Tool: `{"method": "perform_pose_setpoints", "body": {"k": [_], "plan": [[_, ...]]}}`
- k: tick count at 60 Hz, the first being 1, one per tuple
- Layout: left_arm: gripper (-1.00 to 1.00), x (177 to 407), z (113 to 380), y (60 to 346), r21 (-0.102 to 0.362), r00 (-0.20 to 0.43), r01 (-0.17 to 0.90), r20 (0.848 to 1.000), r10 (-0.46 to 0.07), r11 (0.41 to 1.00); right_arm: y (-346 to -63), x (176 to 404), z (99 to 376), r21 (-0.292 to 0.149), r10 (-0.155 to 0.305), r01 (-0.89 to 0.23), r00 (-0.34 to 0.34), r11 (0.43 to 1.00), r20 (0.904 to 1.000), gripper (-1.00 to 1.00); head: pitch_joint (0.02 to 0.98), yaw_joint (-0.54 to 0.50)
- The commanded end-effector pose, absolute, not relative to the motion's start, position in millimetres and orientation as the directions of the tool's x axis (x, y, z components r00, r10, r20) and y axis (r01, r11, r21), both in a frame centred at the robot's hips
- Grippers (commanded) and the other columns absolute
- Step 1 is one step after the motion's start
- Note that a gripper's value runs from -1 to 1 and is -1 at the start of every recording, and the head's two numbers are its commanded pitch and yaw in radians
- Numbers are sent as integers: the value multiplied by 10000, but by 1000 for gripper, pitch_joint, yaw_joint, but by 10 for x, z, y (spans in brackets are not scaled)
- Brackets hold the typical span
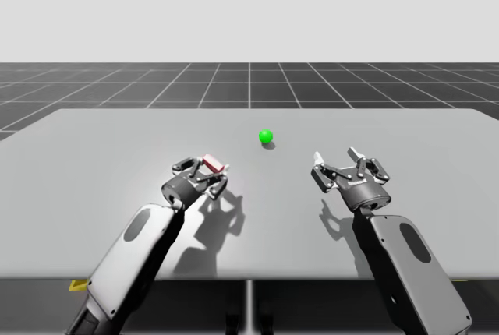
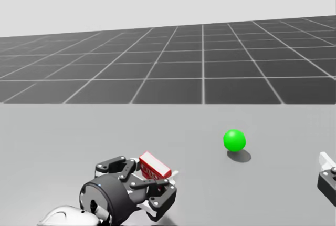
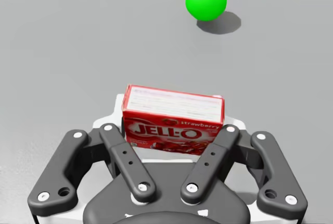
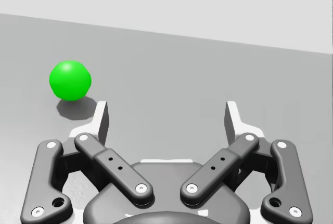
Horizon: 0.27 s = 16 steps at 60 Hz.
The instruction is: Watch the red light. When it turns green, pick up the object.
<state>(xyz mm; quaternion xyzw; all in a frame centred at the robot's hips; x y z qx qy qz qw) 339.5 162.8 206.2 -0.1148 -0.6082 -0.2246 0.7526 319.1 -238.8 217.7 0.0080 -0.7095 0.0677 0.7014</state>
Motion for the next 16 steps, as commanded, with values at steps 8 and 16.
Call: {"method": "perform_pose_setpoints", "body": {"k": [8,16], "plan": [[1000,3590,2920,1538,1851,-270,4827,9801,-1967,8560,-2401,3205,2175,-908,896,-979,-163,9910,9958,-1000,434,142],[1000,3602,3364,1518,1939,-1001,4358,9809,-1668,8789,-2403,3206,2169,-980,967,-955,-187,9906,9951,-1000,436,143]]}}
